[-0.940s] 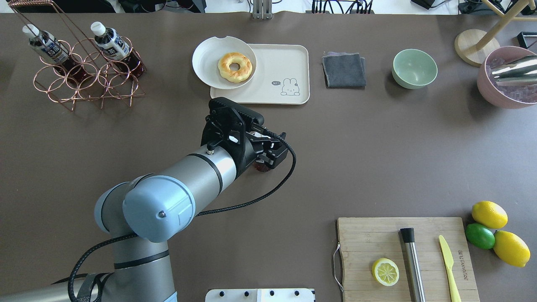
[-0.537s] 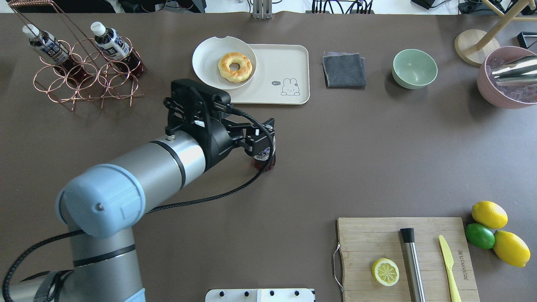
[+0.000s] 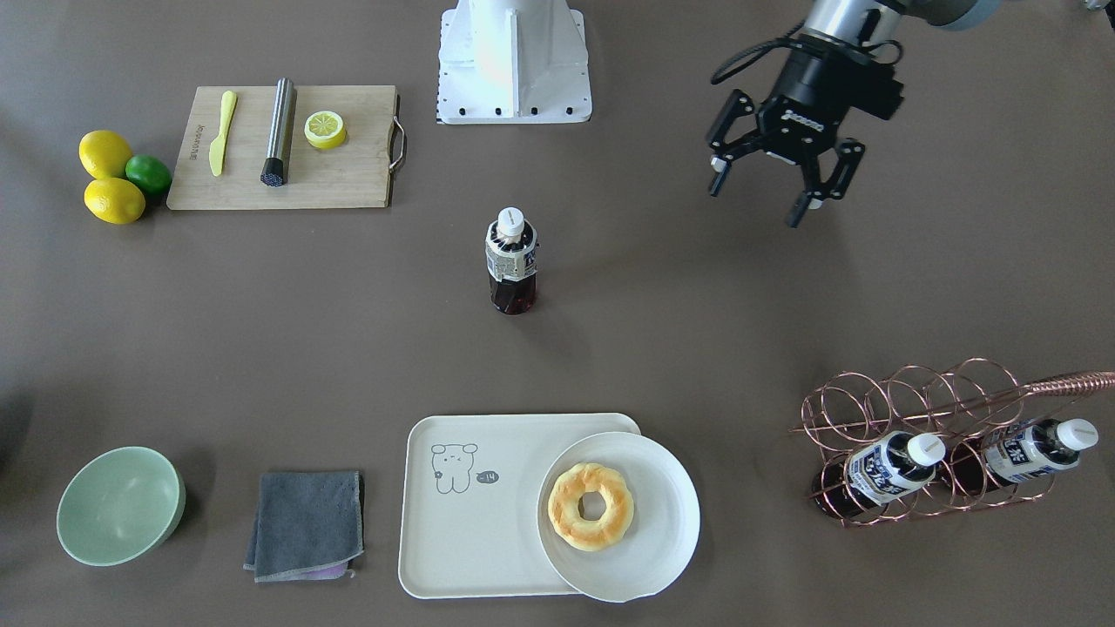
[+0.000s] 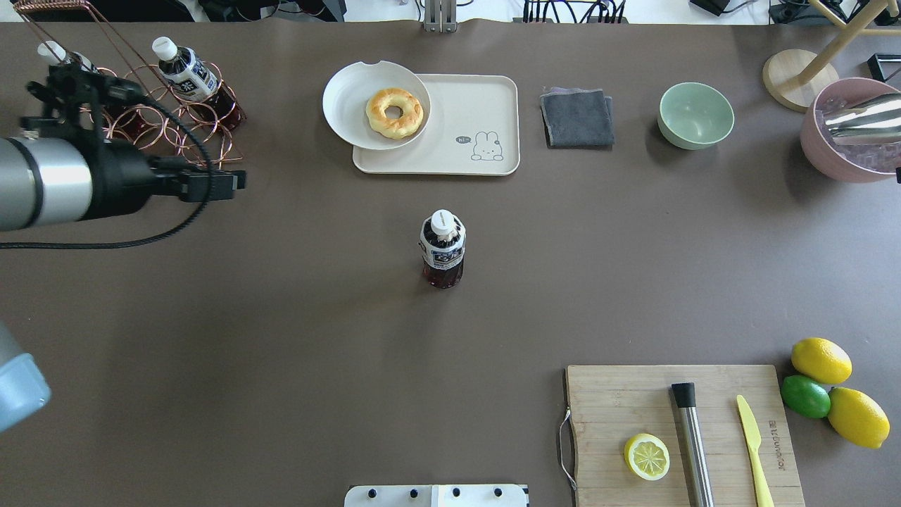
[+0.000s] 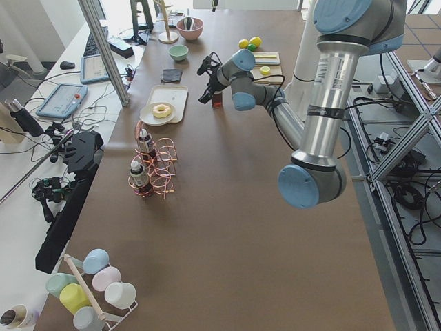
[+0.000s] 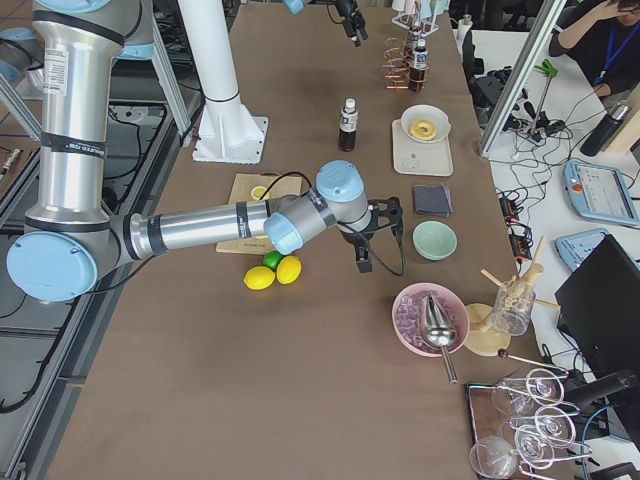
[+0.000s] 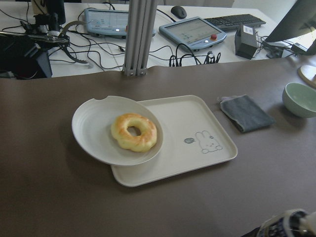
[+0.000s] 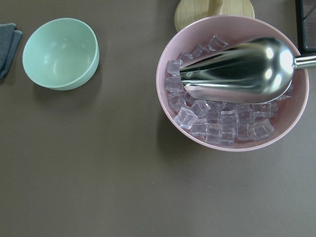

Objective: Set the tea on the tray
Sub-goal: 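Withdraw the left gripper while the right gripper reaches over the bottle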

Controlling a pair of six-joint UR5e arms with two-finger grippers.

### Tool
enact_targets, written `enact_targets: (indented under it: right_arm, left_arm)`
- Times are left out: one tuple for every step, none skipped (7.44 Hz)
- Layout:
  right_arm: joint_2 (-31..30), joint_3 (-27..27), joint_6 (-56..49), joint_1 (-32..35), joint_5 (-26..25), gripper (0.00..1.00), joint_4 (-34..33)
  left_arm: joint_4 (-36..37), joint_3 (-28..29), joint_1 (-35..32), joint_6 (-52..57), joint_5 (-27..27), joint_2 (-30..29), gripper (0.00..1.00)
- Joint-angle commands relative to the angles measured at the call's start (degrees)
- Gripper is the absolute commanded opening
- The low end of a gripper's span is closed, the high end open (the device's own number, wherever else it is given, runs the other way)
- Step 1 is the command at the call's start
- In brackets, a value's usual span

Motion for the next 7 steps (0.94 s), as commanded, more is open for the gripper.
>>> enact_targets:
  right_arm:
    - [4.4,4.8,10.8,-6.8,-0.6,1.0,-0.1]
    - [9.9,5.1,14.9,-10.7,-1.3,1.0,-0.5]
    - [15.4,5.3,22.0,-16.6,-5.0,1.0,-0.6]
    - [21.4,5.2,29.5,-23.9,-10.6,1.0,-1.9]
    - [29.8,5.3,34.9,-29.4,-16.7,1.0,-10.3]
    - [39.3,5.3,38.4,-34.5,-22.3,1.0,-22.7]
    - [46.8,5.3,41.1,-39.8,-28.7,1.0,-32.8]
  left_arm:
    - [-0.1,1.2,-16.0,17.7,-19.4,18.2,1.0]
    - [-0.1,4.9,-23.9,31.9,-24.9,22.1,1.0]
    - [-0.2,12.2,-31.7,43.0,-29.7,22.5,1.0]
    - [-0.4,17.7,-35.2,49.8,-31.2,21.9,1.0]
    - [-0.4,18.8,-36.0,50.6,-31.2,21.7,1.0]
    - [-0.4,19.1,-36.0,50.5,-31.2,21.8,1.0]
    - [-0.4,19.8,-36.0,50.8,-31.2,21.9,1.0]
